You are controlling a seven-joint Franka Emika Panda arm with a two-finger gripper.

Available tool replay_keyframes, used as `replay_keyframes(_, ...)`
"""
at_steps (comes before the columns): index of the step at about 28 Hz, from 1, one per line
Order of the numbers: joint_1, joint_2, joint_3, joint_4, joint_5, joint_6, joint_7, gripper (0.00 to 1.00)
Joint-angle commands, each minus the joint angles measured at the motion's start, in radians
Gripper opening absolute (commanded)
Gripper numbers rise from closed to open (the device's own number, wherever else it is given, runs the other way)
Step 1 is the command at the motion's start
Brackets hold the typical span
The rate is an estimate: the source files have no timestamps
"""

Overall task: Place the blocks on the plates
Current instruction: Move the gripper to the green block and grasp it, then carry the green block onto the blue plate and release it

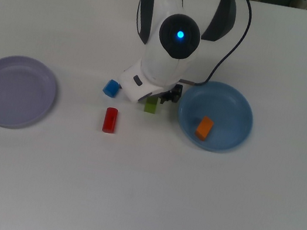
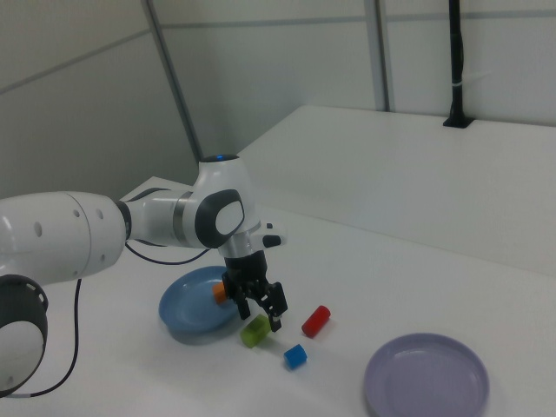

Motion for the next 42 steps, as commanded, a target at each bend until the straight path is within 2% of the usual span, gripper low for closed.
replay_keyframes(1,0.004,-0.001,-0.001,-0.014,-0.016,0.027,0.003,0.93)
replay_keyframes(3,0.004,-0.001,-0.001,-0.017,-0.016,0.034,0.003,0.88)
replay_keyframes(5,0.006,-0.001,-0.001,-0.035,-0.016,0.059,-0.003,0.63)
replay_keyframes(8,0.007,-0.001,-0.001,-0.048,-0.016,0.083,-0.003,0.36)
replay_keyframes(9,0.009,0.000,-0.001,-0.052,-0.017,0.088,-0.003,0.21)
replay_keyframes(11,0.009,0.000,-0.001,-0.052,-0.017,0.088,-0.003,0.13)
replay_keyframes(15,0.010,0.005,-0.001,-0.054,-0.024,0.088,-0.003,0.12)
replay_keyframes(18,0.009,0.006,-0.001,-0.052,-0.025,0.088,-0.005,0.02)
replay_keyframes(20,0.009,0.003,-0.001,-0.049,-0.024,0.087,-0.005,0.01)
replay_keyframes(28,0.013,-0.075,0.010,-0.040,-0.022,0.051,-0.002,0.01)
replay_keyframes(34,0.102,-0.076,0.019,0.007,-0.022,0.013,0.020,0.02)
replay_keyframes(38,0.164,-0.066,0.019,0.020,-0.024,0.021,0.078,0.04)
replay_keyframes(42,0.205,-0.041,0.019,0.020,-0.027,0.031,0.106,0.21)
